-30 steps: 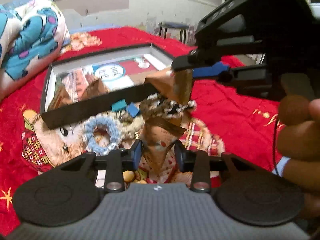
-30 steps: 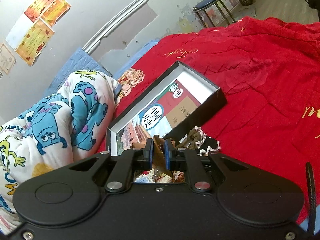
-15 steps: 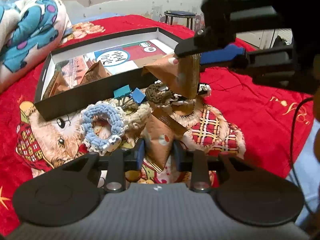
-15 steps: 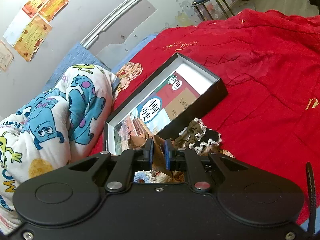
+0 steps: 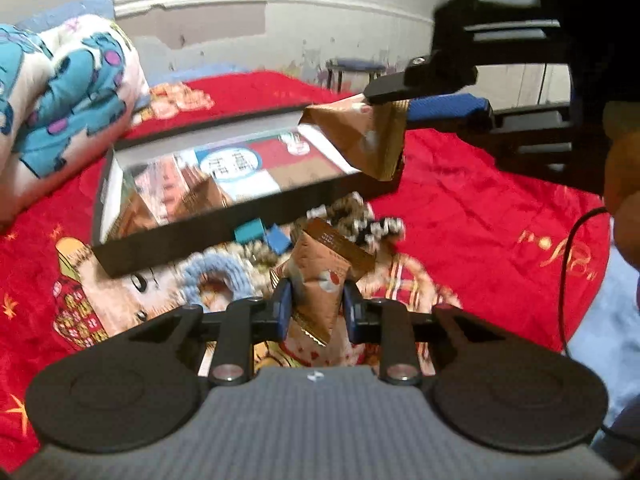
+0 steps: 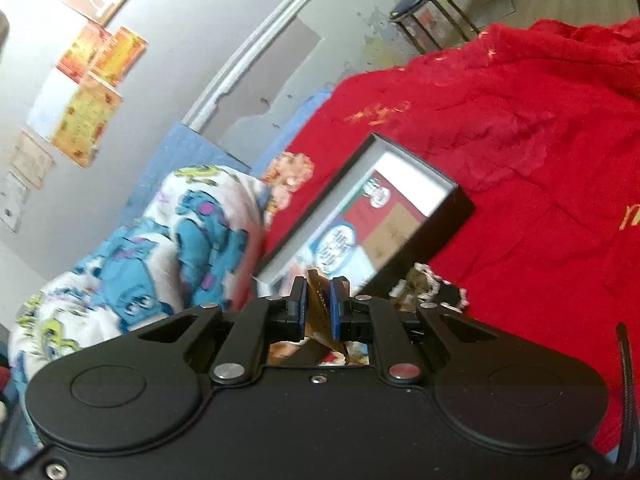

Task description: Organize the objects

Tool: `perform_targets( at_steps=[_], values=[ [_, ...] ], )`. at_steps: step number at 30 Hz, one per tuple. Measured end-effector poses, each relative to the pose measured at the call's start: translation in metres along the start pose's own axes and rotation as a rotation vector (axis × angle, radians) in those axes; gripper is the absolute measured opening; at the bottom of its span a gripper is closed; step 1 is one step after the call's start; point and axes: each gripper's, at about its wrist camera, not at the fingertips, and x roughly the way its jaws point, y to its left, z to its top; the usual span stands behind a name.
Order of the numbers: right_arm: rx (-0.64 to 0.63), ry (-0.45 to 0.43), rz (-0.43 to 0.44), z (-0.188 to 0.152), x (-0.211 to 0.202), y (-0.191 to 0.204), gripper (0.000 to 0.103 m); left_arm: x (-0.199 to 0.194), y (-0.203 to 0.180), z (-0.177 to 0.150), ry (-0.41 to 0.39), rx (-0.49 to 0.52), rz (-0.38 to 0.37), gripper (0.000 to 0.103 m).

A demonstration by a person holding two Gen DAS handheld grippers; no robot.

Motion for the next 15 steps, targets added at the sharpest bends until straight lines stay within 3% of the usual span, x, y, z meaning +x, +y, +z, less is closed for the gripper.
perform_targets(
  at_steps=[5,8,12,15],
  values=[
    [-0.083,-0.035,-0.006,0.014,-0.007,0.019,0.012,-0.016,0.013,0.016,-0.066,-0.049,-0.014,0.030],
    [-0.128,-0.040,-0.019,0.023,-0.007,0.029,0.012,-0.019,0.022,0.031,-0.112,-0.058,0.017,0.030],
    [-0.225,-0.044,-0.032,0.038,0.005,0.049,0.012,-0.009,0.042,0.060,-0.128,-0.129,0.007,0.030],
    [-0.286,-0.038,-0.047,0.051,0.023,0.064,0.012,0.004,0.046,0.082,-0.155,-0.121,0.027,0.030]
  ],
)
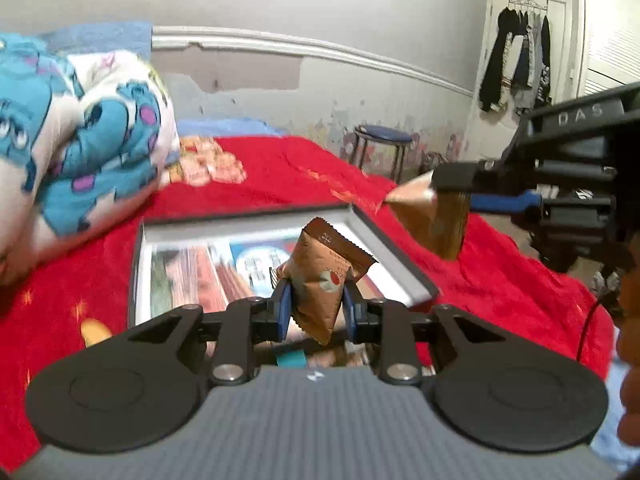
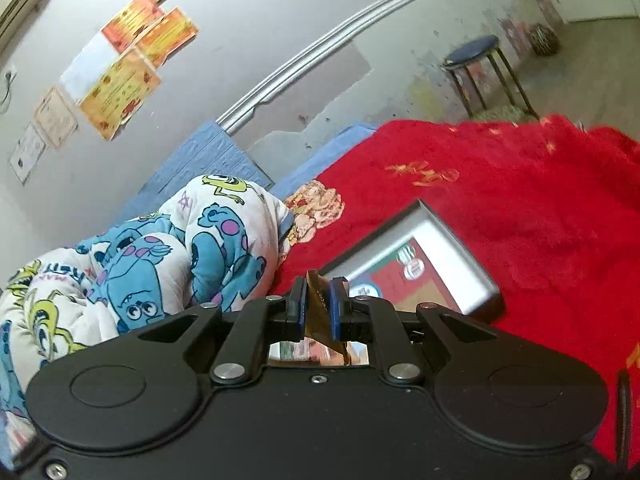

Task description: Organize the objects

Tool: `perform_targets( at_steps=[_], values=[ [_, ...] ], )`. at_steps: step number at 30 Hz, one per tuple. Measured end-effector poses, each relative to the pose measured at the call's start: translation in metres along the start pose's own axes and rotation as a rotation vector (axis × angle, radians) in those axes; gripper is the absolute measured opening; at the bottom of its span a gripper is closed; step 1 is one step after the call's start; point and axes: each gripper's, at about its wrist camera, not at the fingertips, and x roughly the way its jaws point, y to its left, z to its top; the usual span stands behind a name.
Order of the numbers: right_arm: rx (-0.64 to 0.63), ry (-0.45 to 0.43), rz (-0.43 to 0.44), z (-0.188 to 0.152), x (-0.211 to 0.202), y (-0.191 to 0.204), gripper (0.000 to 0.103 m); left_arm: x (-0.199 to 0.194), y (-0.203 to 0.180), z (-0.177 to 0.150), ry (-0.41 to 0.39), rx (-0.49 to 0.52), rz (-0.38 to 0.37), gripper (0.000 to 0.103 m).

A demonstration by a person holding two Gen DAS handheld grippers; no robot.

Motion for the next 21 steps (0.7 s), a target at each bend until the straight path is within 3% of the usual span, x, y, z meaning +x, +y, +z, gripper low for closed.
perform_targets(
  at_steps=[4,12,21],
  values=[
    [-0.116,0.008,-0.038,0.015,0.034,0.011,0.012,0.034,0.004,0.016,0.019,-0.031,0.006,0.030],
    [-0.067,0.086,-0.060,0.007,0.095,-0.015,0.012,0.098,0.012,0.006,0.127,-0.063,-0.012,0.030],
    [0.046,0.158,-0.161,-0.009,0.124,-0.059,0.012,0.119,0.017,-0.020,0.201,-0.089,-0.023,0.030]
  ],
)
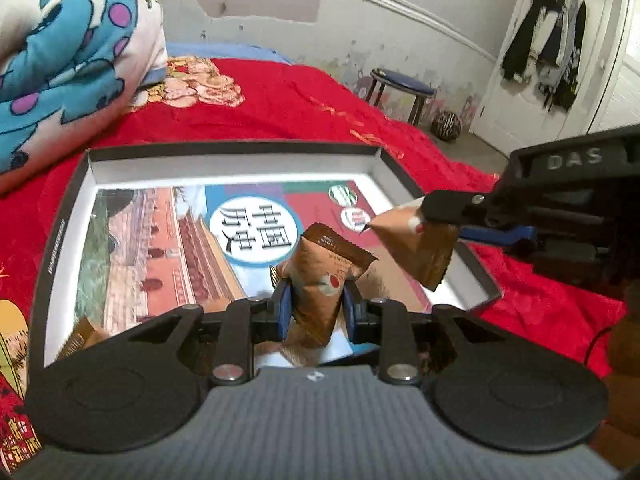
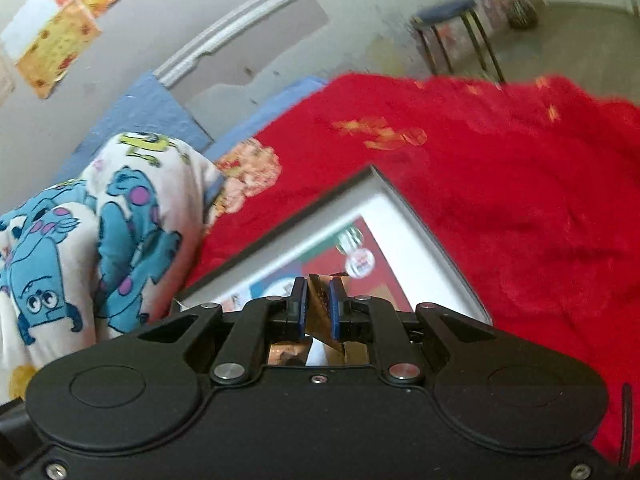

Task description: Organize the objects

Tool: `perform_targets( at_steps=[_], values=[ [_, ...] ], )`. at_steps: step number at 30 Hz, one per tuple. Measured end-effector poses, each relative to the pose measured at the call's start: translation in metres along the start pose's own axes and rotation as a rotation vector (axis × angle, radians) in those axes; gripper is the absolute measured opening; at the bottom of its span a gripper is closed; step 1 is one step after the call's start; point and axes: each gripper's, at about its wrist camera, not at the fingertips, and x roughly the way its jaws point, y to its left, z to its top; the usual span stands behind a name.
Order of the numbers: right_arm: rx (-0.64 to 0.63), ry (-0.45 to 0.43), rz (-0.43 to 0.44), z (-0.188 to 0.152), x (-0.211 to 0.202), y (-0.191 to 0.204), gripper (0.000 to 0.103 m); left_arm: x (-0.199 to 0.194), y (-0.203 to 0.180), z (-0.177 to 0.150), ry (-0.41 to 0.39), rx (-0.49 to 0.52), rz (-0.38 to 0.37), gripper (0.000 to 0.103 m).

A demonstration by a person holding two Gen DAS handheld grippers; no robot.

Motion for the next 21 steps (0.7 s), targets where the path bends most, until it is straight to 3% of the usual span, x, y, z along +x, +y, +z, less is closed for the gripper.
perform_targets(
  at_steps=[7,21],
  values=[
    [-0.012,0.028,-0.039,-0.011,0.015,-0.003,0.012,0.004,-0.018,-0.009,0.014,0.073,0.061,0.030],
    [-0.022,0.035,-0.055,-0.016,0.015,-0.002,0.012,0.002,-0.011,-0.006,0.037,0.038,0.094,0.031]
  ],
)
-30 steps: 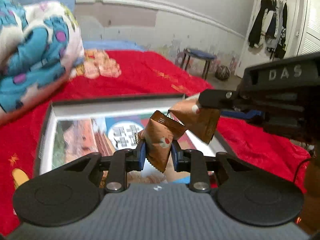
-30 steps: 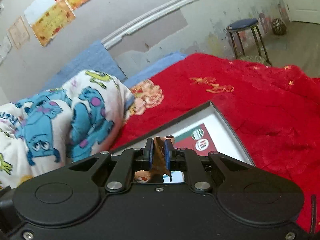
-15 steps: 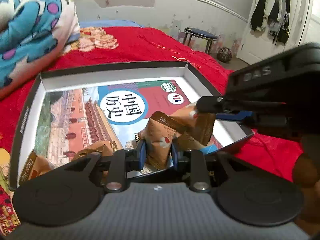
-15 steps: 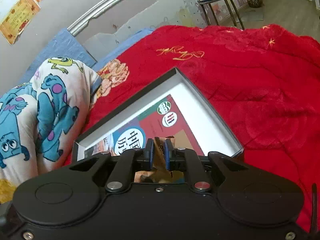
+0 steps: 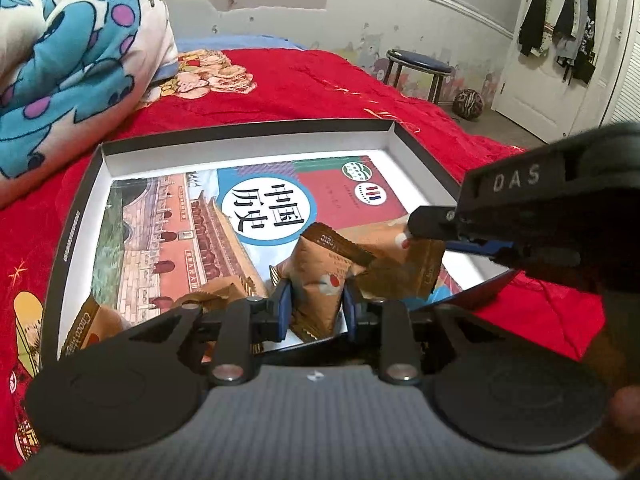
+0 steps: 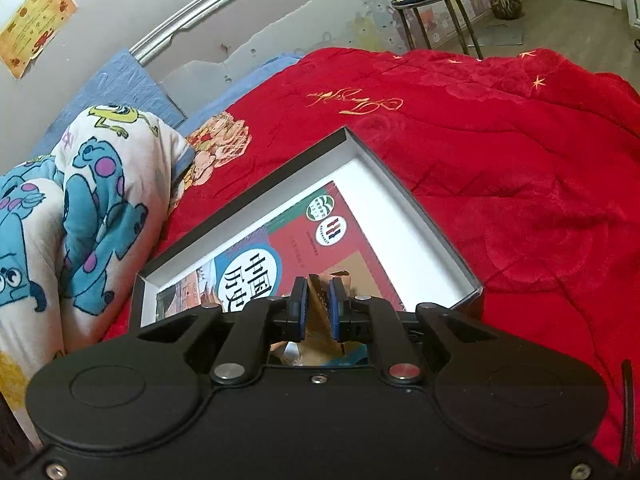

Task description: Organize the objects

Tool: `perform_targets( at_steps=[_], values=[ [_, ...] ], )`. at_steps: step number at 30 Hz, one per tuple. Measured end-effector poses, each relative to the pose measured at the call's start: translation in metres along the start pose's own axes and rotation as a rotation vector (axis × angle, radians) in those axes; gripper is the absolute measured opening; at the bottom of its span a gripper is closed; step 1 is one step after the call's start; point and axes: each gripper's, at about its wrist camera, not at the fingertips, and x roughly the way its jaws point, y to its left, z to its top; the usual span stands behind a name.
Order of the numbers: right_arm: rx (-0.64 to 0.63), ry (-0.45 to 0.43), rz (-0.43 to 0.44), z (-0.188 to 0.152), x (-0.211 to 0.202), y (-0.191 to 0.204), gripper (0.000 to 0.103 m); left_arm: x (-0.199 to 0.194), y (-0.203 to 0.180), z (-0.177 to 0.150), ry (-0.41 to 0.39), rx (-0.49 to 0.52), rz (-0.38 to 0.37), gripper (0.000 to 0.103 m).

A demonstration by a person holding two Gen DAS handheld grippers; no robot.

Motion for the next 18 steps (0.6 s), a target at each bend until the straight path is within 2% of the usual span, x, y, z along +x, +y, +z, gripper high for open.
perform_targets(
  at_steps=[7,18],
  values=[
    [0.048,0.015,0.009,-0.003,0.003,-0.010,0.012,0.005,0.007,0.001,0.019,-0.021,-0.007,0.031],
    [0.006,0.033,-0.008,-0.002,0.004,-0.006,0.012,0.009,0.017,0.001,0.035,-0.048,-0.047,0.032]
  ],
)
